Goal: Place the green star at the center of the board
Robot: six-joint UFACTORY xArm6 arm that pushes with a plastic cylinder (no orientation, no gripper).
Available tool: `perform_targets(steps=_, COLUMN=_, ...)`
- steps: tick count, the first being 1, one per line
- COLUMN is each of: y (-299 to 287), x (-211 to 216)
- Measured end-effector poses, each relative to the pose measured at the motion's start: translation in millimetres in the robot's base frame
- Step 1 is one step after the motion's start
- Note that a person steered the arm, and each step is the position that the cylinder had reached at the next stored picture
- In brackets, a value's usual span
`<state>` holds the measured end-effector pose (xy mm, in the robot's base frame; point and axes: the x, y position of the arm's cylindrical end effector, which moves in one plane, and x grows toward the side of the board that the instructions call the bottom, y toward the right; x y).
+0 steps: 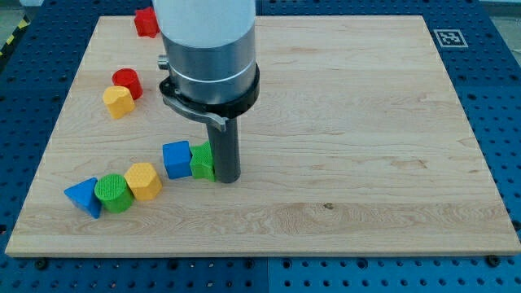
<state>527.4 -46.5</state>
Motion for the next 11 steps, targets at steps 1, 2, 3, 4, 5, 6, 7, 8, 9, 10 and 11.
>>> perform_targets(steps=1, y=19.0, x=32.8)
perform_targets(steps=2, y=-2.2, x=57.4)
perform_targets(steps=3, y=-30.8, x=47.0)
perform_targets(steps=4, y=-39.6, x=20.8)
perform_targets(steps=5, y=-38.8, x=-2.0)
perform_targets(steps=6, y=-38.8, x=-14.1)
perform_targets(steps=7, y=-37.6, x=-39.0)
perform_targets(steps=8, y=-12.4, x=-54.0)
perform_targets(steps=9, y=14.7, x=-74.3)
perform_targets(steps=10, y=17.4, x=-102.7)
perform_targets(steps=11, y=22.1, x=-130.3)
